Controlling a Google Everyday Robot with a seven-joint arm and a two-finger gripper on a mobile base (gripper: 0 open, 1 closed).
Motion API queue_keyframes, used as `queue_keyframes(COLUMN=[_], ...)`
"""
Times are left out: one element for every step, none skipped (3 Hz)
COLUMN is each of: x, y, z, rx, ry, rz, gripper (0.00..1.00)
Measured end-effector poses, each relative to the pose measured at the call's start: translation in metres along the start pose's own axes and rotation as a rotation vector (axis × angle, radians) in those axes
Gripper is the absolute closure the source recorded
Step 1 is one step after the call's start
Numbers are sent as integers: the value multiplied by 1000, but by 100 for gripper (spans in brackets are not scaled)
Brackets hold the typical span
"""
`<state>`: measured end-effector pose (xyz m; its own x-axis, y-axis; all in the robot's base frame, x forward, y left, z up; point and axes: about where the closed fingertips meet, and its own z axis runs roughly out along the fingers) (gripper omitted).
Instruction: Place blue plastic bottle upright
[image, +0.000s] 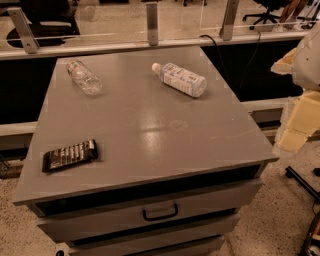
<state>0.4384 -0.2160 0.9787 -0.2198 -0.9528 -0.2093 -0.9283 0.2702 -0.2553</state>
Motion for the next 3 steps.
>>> queue_keyframes(x=[-4, -15, -32], y=[-7, -39, -82], z=[-2, 5, 18], rx=[18, 39, 54], ry=[-9, -29, -59], rz=[-2, -6, -2], gripper=[0, 0, 0])
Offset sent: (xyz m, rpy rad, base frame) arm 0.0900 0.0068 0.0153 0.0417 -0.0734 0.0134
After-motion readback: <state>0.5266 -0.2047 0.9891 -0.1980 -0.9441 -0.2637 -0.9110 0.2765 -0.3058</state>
